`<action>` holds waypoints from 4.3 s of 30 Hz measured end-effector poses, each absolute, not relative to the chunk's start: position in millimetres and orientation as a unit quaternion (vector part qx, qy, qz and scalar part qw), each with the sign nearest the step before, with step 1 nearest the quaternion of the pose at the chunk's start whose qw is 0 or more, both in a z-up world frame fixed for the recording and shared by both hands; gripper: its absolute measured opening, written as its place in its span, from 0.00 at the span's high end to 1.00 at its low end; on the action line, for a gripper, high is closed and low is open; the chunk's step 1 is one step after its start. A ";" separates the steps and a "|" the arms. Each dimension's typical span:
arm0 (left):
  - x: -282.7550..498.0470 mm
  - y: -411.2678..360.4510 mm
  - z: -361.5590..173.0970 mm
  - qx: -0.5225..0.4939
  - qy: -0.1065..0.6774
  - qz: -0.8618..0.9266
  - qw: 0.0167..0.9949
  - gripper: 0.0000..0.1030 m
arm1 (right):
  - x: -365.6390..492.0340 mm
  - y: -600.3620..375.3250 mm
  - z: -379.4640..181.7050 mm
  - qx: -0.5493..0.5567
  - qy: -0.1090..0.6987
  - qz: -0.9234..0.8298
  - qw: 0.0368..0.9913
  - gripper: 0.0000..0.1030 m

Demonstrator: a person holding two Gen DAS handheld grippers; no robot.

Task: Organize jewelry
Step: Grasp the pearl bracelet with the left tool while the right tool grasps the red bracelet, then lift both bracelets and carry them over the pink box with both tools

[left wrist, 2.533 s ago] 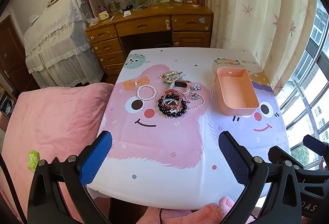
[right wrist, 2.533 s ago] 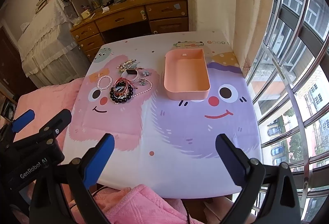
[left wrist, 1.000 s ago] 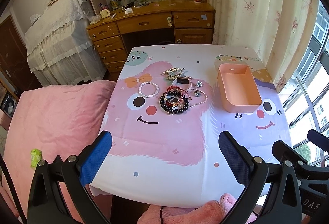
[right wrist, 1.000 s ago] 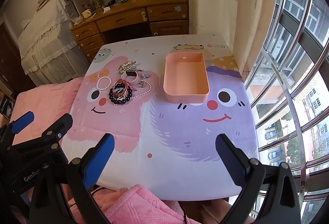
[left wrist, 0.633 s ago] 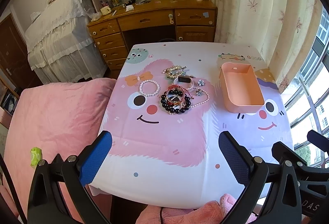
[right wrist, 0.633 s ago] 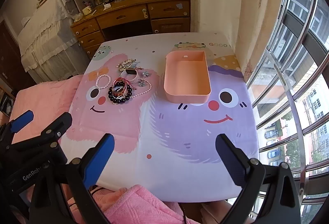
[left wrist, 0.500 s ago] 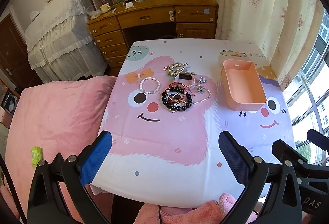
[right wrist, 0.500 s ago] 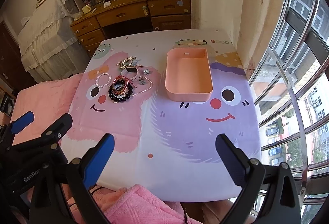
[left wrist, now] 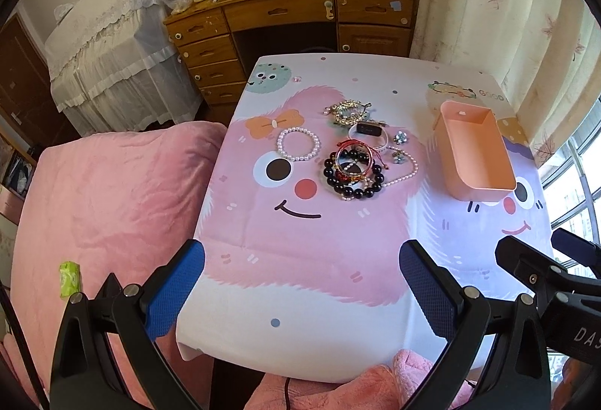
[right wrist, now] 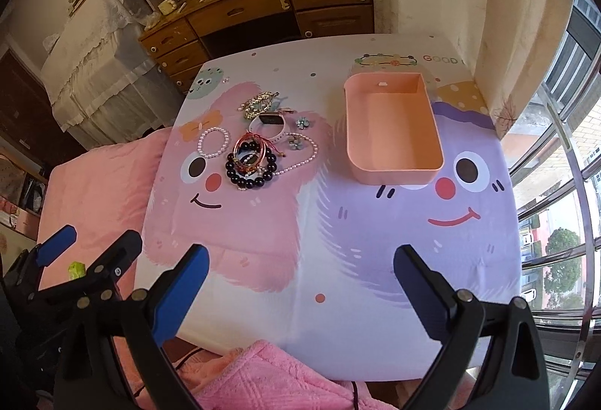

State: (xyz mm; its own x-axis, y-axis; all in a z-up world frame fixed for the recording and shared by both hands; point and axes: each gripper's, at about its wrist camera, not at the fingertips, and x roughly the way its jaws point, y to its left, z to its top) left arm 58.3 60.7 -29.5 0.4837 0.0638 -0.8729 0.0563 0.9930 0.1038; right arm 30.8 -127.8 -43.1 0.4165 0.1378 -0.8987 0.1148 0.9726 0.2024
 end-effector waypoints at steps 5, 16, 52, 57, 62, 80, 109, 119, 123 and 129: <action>88.9 82.8 -42.0 0.048 0.529 -0.029 0.847 0.01 | 48.8 -107.3 -45.4 0.136 0.535 0.016 0.833 0.04; 182.0 139.4 -98.7 -0.025 0.601 -0.092 0.794 0.01 | 93.7 -42.5 -63.4 0.068 0.474 -0.004 0.878 0.04; 323.5 79.4 -240.5 0.010 0.599 -0.090 0.795 0.39 | 184.8 6.5 -216.4 -0.009 0.431 -0.057 0.901 0.21; 327.5 63.0 -239.9 0.049 0.592 -0.093 0.799 0.47 | 190.3 1.4 -216.3 0.014 0.431 -0.057 0.901 0.29; 319.5 69.1 -233.6 0.048 0.581 -0.100 0.806 0.80 | 190.8 0.9 -214.4 0.017 0.430 -0.058 0.901 0.38; 308.9 102.0 -220.5 0.023 0.558 -0.134 0.819 0.96 | 190.6 -10.7 -196.1 0.056 0.426 -0.082 0.899 0.38; 306.1 107.7 -235.1 0.082 0.550 -0.155 0.816 0.93 | 149.6 -8.7 -182.5 0.090 0.428 -0.143 0.888 0.39; 291.0 114.5 -233.1 0.081 0.523 -0.167 0.832 0.95 | 131.0 -19.0 -172.1 0.106 0.420 -0.158 0.887 0.39; 273.9 116.1 -216.8 0.068 0.491 -0.185 0.849 0.95 | 128.0 -26.0 -169.5 0.112 0.413 -0.152 0.891 0.39; 249.9 112.4 -179.4 0.030 0.451 -0.194 0.871 0.95 | 130.3 -40.1 -162.8 0.104 0.415 -0.112 0.897 0.38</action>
State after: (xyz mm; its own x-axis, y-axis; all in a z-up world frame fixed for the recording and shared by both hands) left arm 249.9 112.4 -179.4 0.5175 -0.3103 -0.7974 0.3645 0.9231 -0.1227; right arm 130.3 -40.1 -162.8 0.6307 -0.1152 -0.7674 0.2876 0.9532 0.0933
